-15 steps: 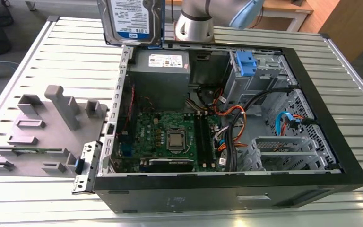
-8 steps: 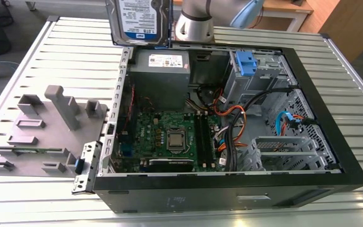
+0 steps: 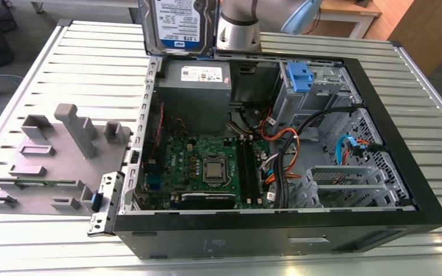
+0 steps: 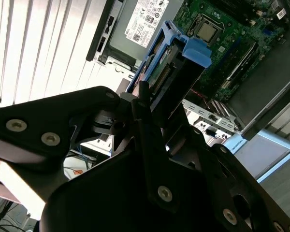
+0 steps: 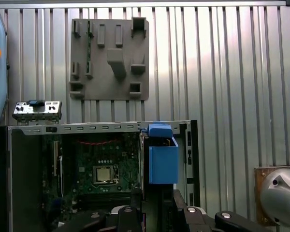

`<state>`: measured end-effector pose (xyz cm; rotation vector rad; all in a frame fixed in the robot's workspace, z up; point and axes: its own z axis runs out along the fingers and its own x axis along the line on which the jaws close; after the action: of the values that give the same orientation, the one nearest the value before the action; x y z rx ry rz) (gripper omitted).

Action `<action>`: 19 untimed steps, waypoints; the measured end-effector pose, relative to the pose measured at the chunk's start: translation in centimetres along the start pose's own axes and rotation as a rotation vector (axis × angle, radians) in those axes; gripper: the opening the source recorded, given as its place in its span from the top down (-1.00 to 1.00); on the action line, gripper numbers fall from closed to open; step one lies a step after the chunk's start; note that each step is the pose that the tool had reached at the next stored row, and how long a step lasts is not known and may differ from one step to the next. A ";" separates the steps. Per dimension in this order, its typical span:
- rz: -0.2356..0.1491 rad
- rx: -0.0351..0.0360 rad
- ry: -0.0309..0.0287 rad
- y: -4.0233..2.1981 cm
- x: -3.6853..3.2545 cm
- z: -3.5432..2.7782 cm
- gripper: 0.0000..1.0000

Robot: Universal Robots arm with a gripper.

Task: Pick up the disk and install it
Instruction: 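Pick up the disk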

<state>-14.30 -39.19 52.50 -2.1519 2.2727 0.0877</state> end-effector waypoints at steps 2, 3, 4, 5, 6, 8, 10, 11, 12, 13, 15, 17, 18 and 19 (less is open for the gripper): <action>0.000 0.0000 0.0000 -0.26 -0.01 -0.01 0.31; 0.000 0.0000 0.0000 -0.40 -0.02 -0.01 0.31; 0.000 0.0000 -0.0001 -0.53 -0.03 -0.01 0.31; 0.000 0.0000 0.0000 -0.67 -0.04 -0.02 0.31; 0.000 0.0000 0.0000 -0.80 -0.04 -0.02 0.31; 0.000 0.0000 0.0000 -1.05 -0.06 -0.03 0.31; 0.000 0.0000 0.0000 -1.28 -0.07 -0.04 0.31; 0.000 0.0000 0.0000 -1.40 -0.08 -0.04 0.31; 0.000 0.0000 0.0000 -1.53 -0.08 -0.04 0.31; 0.000 0.0000 0.0000 -1.65 -0.09 -0.05 0.31; 0.000 -0.0001 0.0001 -1.89 -0.11 -0.06 0.31; 0.000 0.0000 0.0000 -2.13 -0.12 -0.06 0.31; 0.000 0.0000 0.0000 -2.25 -0.12 -0.07 0.31; 0.000 0.0000 0.0000 -2.37 -0.13 -0.07 0.31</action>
<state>-11.92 -39.19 52.49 -2.1519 2.2727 0.0877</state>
